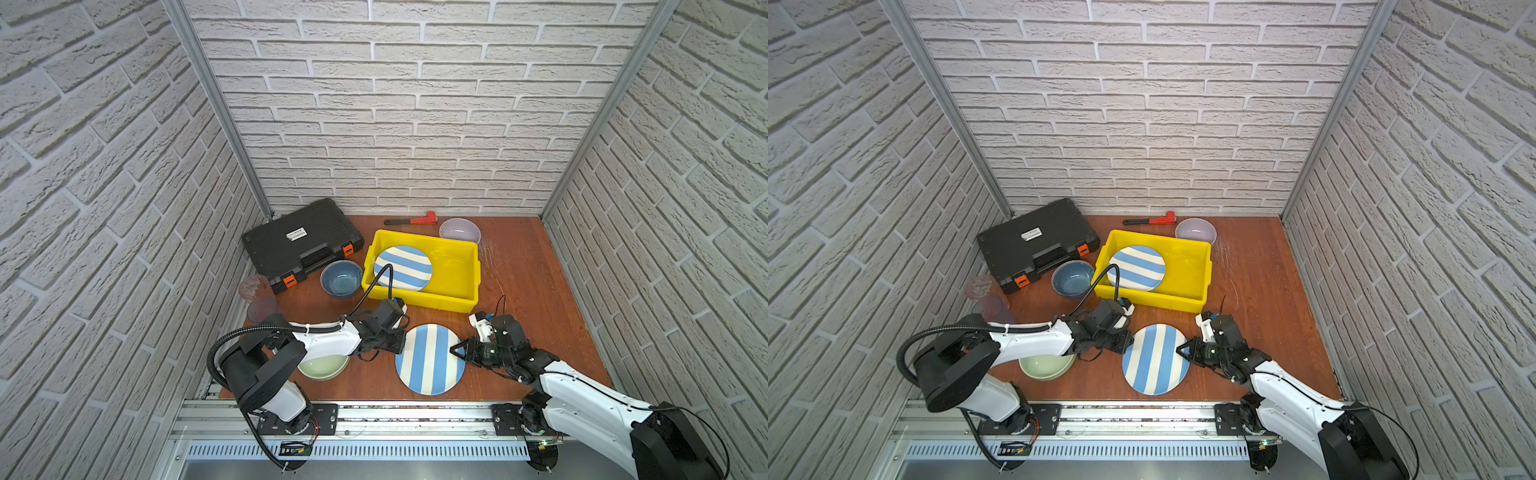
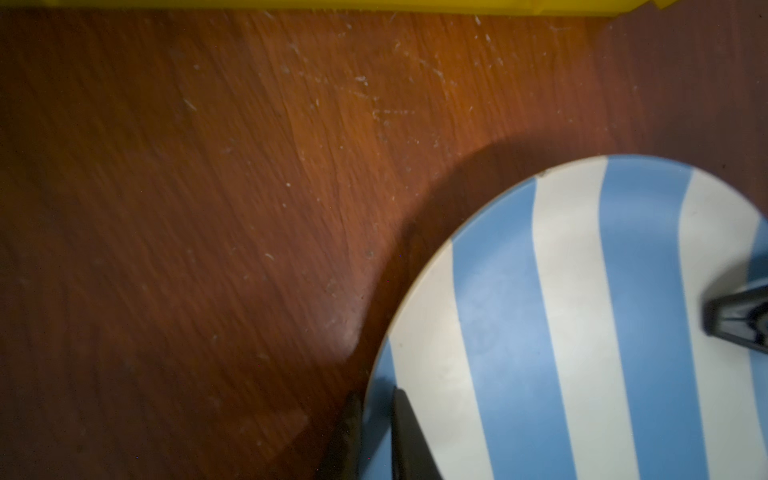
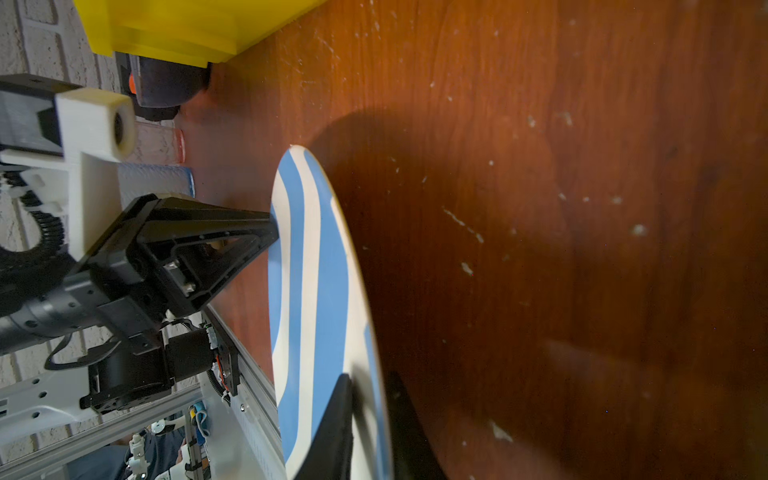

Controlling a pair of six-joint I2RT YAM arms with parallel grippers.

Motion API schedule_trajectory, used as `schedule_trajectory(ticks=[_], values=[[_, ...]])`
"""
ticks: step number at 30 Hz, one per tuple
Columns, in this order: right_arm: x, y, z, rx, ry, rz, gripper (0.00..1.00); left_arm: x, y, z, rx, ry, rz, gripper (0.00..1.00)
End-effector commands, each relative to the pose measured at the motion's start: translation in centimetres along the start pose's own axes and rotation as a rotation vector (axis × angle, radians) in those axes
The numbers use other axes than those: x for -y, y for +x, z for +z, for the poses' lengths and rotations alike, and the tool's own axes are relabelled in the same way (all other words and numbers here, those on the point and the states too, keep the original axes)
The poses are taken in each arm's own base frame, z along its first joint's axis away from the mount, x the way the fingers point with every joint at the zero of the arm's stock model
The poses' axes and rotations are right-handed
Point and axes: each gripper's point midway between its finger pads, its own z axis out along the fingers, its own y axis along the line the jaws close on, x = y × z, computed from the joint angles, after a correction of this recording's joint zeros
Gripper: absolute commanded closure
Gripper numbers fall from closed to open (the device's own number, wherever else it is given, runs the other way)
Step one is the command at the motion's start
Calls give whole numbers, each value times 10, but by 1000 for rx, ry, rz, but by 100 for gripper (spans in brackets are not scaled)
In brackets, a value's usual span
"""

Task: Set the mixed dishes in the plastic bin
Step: 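Lower the right gripper to the table striped plate's edge nearest the robot, then grip the striped plate rim with the right gripper and lift it up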

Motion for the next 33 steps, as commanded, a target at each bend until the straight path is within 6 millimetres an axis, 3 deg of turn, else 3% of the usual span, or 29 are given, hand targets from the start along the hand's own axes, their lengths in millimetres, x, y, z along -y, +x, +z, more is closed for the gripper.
schedule_trajectory(ticks=[1,14,18,21,25,33], values=[[-23,-10,-9,31,-37,-49,90,-16,28,-7,-104,-76,7,81],[-54,-25,-31,67,-51,-112,94,-12,-3,-59,-13,-100,26,65],[-75,-34,-42,75,-59,-172,94,-16,-15,-81,41,-105,30,41],[-95,-45,-54,94,-56,-233,94,-22,-28,-97,92,-104,19,33],[-118,-63,-65,121,-51,-277,94,-36,-44,-116,131,-119,-15,30],[-158,-107,-65,196,-113,-301,94,-61,-73,-143,230,-178,-57,22]])
